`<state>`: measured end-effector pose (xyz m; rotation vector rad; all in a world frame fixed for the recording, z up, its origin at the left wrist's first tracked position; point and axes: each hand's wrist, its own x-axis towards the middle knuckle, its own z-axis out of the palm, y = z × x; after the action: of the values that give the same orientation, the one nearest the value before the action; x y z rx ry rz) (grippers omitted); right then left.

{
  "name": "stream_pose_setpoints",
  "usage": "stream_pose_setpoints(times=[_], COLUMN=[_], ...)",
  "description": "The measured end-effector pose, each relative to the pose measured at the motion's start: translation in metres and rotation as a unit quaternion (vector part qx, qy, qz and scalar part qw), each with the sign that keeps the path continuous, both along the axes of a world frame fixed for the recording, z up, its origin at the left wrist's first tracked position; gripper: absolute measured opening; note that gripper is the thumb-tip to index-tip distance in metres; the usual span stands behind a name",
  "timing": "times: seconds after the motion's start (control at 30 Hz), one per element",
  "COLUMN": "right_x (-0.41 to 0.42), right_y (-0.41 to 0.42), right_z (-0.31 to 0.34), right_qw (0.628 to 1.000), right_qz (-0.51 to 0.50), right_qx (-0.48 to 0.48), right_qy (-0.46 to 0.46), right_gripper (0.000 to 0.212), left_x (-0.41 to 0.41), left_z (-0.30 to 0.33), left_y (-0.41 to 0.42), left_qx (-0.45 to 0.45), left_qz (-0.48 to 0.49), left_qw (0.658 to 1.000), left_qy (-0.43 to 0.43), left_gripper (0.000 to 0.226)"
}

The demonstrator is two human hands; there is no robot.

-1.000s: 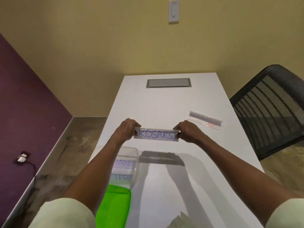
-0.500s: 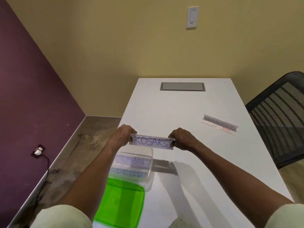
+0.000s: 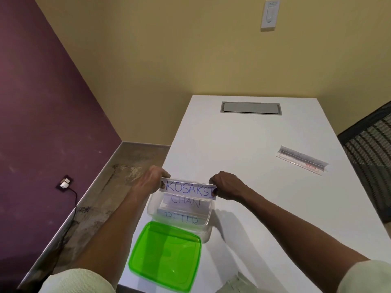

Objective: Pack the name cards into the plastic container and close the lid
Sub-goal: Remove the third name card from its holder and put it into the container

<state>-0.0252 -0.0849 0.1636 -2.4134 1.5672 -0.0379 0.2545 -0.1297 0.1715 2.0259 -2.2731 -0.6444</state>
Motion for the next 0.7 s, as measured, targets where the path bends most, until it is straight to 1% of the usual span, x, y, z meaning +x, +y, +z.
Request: stream_pose_setpoints(times=[0.03, 0.13, 0.23, 0.37, 0.5, 0.6, 0.7], right_x=[0.005, 0.017, 0.027, 0.034, 0.039, 0.043, 0.048], right_y=[0.0, -0.002, -0.003, -0.001, 0.002, 0.003, 0.003], right_z=[-0.002, -0.011, -0.019, -0.026, -0.03, -0.032, -0.032], right_qw=[1.0, 1.0, 0.999, 0.997, 0.993, 0.99, 0.987], right_qz=[0.004, 0.014, 0.024, 0.039, 0.058, 0.071, 0.08], right_qx=[0.002, 0.013, 0.025, 0.044, 0.056, 0.058, 0.057], right_qy=[0.002, 0.012, 0.026, 0.055, 0.085, 0.11, 0.125], right_gripper=[0.016, 0.02, 0.029, 0.04, 0.036, 0.03, 0.028], left_x=[0.005, 0.016, 0.022, 0.026, 0.03, 0.025, 0.022], left_z=[-0.002, -0.006, -0.01, -0.025, -0.042, -0.044, -0.045], left_y=[0.0, 0.001, 0.005, 0.008, 0.009, 0.014, 0.016], left_qx=[0.002, 0.004, 0.01, 0.026, 0.035, 0.039, 0.049], left_qz=[0.005, 0.007, -0.008, -0.037, -0.061, -0.08, -0.073], left_qw=[1.0, 1.0, 0.999, 0.997, 0.993, 0.991, 0.991], left_qy=[-0.004, -0.015, -0.044, -0.07, -0.099, -0.099, -0.1], left_gripper=[0.041, 0.04, 0.038, 0.044, 0.048, 0.047, 0.045])
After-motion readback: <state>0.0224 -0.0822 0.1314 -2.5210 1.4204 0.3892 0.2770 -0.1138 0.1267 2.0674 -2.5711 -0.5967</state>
